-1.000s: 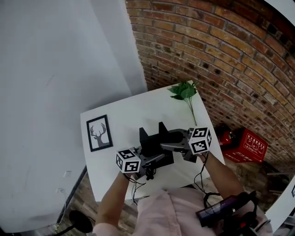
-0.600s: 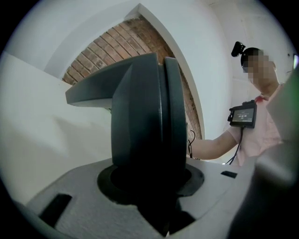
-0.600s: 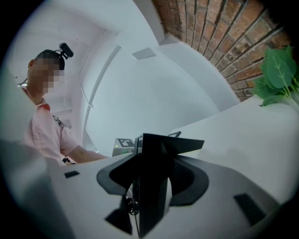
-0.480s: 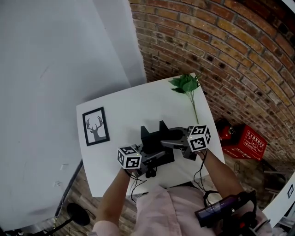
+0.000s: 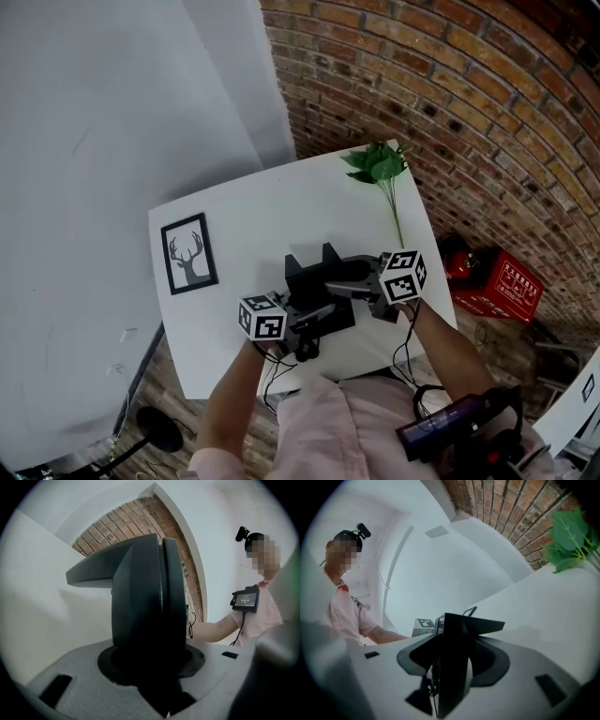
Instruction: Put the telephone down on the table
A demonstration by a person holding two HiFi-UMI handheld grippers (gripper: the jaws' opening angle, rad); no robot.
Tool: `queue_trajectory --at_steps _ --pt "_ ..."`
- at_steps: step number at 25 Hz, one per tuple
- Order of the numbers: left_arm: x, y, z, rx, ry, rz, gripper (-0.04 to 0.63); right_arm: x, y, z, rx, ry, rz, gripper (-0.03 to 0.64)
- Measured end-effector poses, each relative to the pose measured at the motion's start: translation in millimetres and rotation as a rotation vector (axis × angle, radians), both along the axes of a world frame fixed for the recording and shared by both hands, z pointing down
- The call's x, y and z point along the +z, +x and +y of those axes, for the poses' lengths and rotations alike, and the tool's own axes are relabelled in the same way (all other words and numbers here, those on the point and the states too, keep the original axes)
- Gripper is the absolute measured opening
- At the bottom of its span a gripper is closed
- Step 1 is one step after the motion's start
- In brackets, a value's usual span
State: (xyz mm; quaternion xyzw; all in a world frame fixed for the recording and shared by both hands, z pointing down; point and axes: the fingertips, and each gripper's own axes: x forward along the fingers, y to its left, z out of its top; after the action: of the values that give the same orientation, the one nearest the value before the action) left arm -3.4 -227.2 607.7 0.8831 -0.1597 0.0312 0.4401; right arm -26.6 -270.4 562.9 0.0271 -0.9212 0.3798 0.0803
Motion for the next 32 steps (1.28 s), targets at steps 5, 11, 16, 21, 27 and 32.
queue_trajectory --at_steps 5,11,16,21,27,32 --pt "4.6 -0.7 -3.9 0.013 -0.07 -0.004 0.167 7.5 -0.2 -6.1 0.018 -0.052 -0.012 0.206" --pt "11.7 0.4 -8.0 0.014 -0.159 -0.019 0.169 18.4 1.1 -13.4 0.021 -0.134 -0.022 0.206" --pt "16.0 0.6 -12.8 0.003 -0.231 -0.03 0.173 26.3 1.4 -19.8 0.022 -0.207 -0.03 0.206" --pt "17.5 -0.4 -18.4 -0.039 -0.266 -0.038 0.201 27.7 1.3 -22.8 0.004 -0.243 -0.038 0.198" --pt "13.8 10.2 -15.7 -0.034 -0.257 -0.082 0.469 26.9 -0.9 -22.0 -0.03 -0.259 -0.059 0.178" --pt "17.5 0.9 -17.8 -0.084 -0.259 -0.133 0.489 27.4 -4.6 -21.2 -0.047 -0.278 -0.058 0.173"
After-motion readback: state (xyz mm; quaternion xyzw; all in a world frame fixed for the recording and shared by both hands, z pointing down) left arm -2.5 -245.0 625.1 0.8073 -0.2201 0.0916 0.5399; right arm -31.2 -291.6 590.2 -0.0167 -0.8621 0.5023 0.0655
